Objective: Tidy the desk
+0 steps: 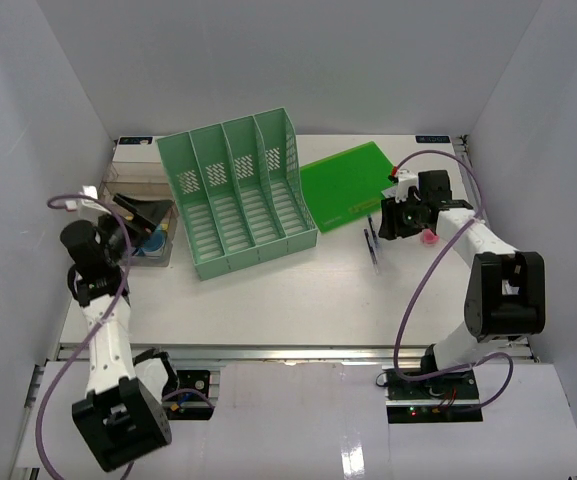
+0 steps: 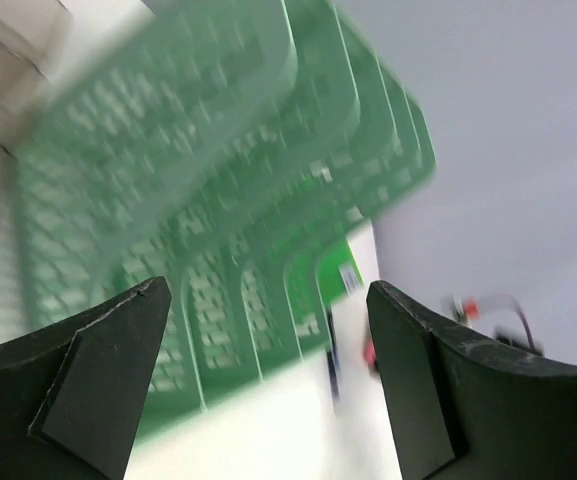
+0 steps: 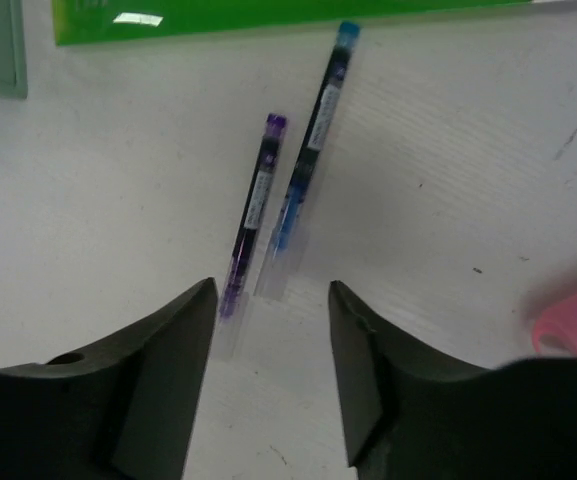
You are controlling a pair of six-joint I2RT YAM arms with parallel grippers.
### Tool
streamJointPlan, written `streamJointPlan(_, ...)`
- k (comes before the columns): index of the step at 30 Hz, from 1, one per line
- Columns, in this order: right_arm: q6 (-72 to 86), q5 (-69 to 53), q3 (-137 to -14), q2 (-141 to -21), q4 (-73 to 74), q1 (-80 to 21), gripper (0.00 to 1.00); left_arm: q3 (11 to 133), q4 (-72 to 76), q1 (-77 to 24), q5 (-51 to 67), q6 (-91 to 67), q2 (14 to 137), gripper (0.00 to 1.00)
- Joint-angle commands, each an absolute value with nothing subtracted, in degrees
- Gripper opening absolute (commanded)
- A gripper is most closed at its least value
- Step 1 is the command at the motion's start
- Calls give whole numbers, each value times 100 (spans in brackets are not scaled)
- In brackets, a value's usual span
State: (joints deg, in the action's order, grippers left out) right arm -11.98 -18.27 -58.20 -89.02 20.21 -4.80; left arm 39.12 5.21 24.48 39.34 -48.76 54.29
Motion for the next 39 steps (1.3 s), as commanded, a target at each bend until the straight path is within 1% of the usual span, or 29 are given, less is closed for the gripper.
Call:
streamJointPlan(1, -742, -1255, -6915, -9700, 2186, -614, 45, 2818, 809, 1908, 4882, -5166, 4506, 91)
streamJointPlan(5, -742, -1126, -7707, -10435, 2519, -703, 34, 2164, 801, 1547, 5168, -5321, 3653, 91)
streamJointPlan(6, -747, -1079, -7824, -10553, 2567, -726, 33, 2046, 800, 1470, 5222, -5353, 3378, 91)
streamJointPlan(10, -758, -951, -8097, -10941, 2623, -877, 33, 1658, 716, 1291, 5456, -5478, 2774, 91)
streamJointPlan(17, -765, -670, -8235, -11336, 2672, -1098, 39, 1241, 703, 968, 5318, -5589, 2558, 92)
streamJointPlan(21, -776, -360, -8259, -11492, 2672, -1134, 39, 1142, 713, 787, 5147, -5628, 2469, 92)
streamJointPlan(26, -848, -153, -8173, -11589, 2672, -1134, 37, 1024, 810, 356, 4823, -5678, 2568, 92)
streamJointPlan(29, -880, -52, -8109, -11619, 2662, -1134, 32, 1004, 1019, -529, 4265, -5732, 2889, 92)
streamJointPlan(30, -886, -38, -8083, -11619, 2656, -1134, 26, 1017, 1156, -729, 4119, -5745, 3078, 91)
streamJointPlan(32, -898, -46, -8022, -11607, 2636, -1125, 18, 1077, 1442, -1776, 3320, -5774, 3522, 91)
streamJointPlan(34, -925, -94, -7947, -11532, 2615, -1118, 10, 1207, 1912, -2640, 2675, -5781, 4367, 91)
streamJointPlan(35, -941, -143, -7892, -11463, 2597, -1113, 8, 1325, 2123, -3039, 2402, -5778, 4772, 91)
streamJointPlan(37, -979, -288, -7753, -11268, 2547, -1100, 8, 1660, 2498, -3777, 1943, -5759, 5547, 91)
streamJointPlan(39, -1099, -475, -7593, -11029, 2540, -1046, 8, 2004, 2960, -4157, 1749, -5766, 6354, 90)
